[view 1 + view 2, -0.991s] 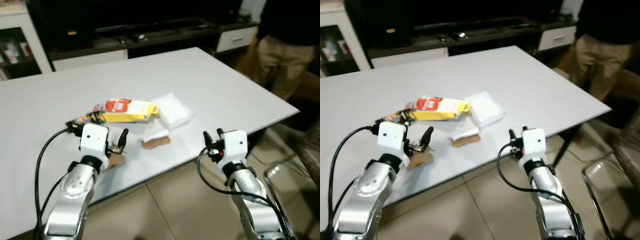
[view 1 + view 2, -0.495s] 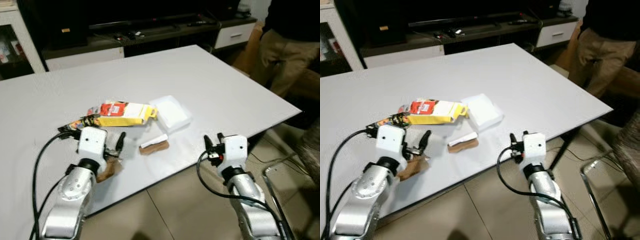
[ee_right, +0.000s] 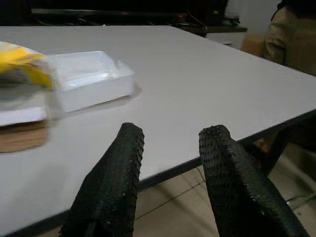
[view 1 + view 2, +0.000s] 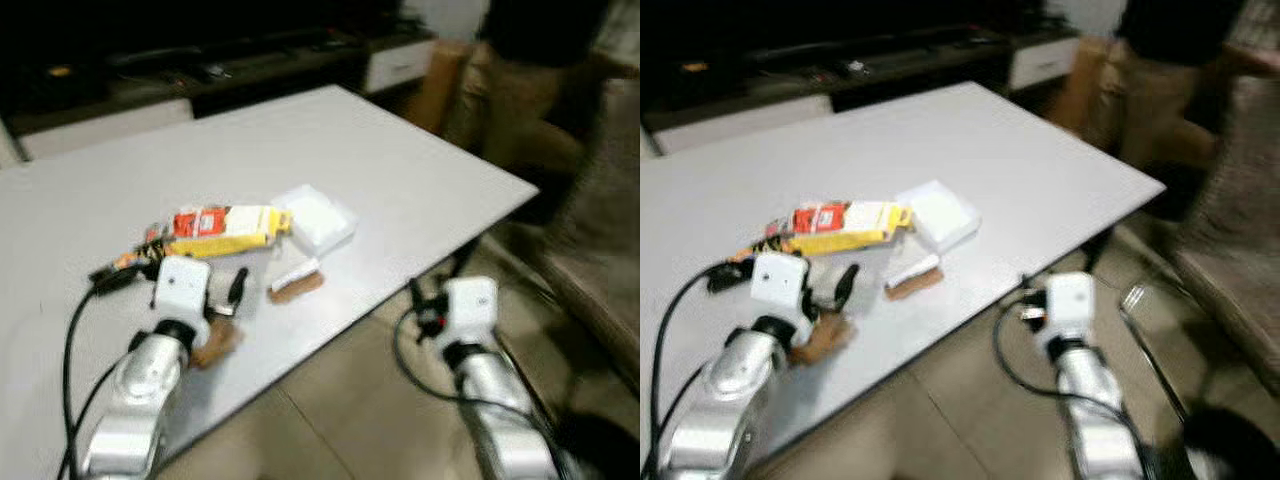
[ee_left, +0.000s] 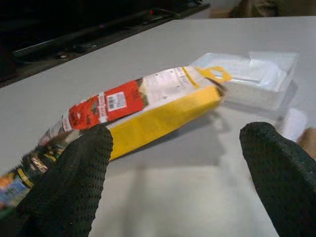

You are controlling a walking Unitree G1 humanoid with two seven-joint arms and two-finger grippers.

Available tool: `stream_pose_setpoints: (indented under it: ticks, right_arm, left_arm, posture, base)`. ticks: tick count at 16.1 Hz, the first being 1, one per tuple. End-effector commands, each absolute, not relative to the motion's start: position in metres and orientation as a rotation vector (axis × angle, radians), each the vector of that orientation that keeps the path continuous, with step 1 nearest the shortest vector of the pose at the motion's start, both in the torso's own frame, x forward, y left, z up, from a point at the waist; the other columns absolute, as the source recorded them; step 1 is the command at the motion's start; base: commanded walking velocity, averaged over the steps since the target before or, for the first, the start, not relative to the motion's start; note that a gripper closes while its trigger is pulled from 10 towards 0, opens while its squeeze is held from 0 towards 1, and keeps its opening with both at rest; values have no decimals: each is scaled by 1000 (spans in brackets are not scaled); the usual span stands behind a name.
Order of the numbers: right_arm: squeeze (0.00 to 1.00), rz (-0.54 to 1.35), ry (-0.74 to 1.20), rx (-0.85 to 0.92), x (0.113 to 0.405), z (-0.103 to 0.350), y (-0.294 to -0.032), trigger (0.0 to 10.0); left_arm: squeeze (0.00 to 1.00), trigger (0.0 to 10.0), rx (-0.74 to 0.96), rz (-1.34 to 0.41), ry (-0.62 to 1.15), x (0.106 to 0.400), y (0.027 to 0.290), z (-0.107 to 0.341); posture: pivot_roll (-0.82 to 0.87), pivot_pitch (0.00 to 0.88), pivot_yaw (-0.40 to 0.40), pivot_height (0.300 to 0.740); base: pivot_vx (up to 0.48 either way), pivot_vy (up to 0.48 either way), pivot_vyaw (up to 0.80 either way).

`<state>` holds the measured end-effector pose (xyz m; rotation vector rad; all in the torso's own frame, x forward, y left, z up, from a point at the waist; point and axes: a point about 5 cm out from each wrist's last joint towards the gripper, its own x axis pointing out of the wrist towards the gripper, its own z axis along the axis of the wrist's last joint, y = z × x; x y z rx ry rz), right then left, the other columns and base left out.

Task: Picking trash to rubbish bin

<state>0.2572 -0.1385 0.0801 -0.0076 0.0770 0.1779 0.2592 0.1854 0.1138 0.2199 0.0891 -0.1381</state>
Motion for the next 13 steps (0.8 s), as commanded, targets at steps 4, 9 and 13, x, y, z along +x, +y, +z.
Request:
stream_pose_setpoints:
  ticks: [4, 9, 13]
  right_arm:
    - [0, 155, 68, -11, 257, 84, -146, 10000]
    - [0, 176, 67, -26, 255, 83, -143, 10000]
    - [0, 205, 76, -27, 254, 82, -141, 10000]
  left_arm:
    - [0, 10000, 227, -163, 72, 262, 181, 116]
    - [0, 10000, 312, -162, 62, 260, 182, 117]
    - [0, 10000, 226, -138, 91, 257, 183, 114]
  posture:
    - [-91, 0, -10, 740]
    - [-88, 0, -14, 740]
    - [-79, 0, -24, 740]
  base:
    - [0, 451, -725]
    - [0, -21, -108]
    - [0, -240, 0]
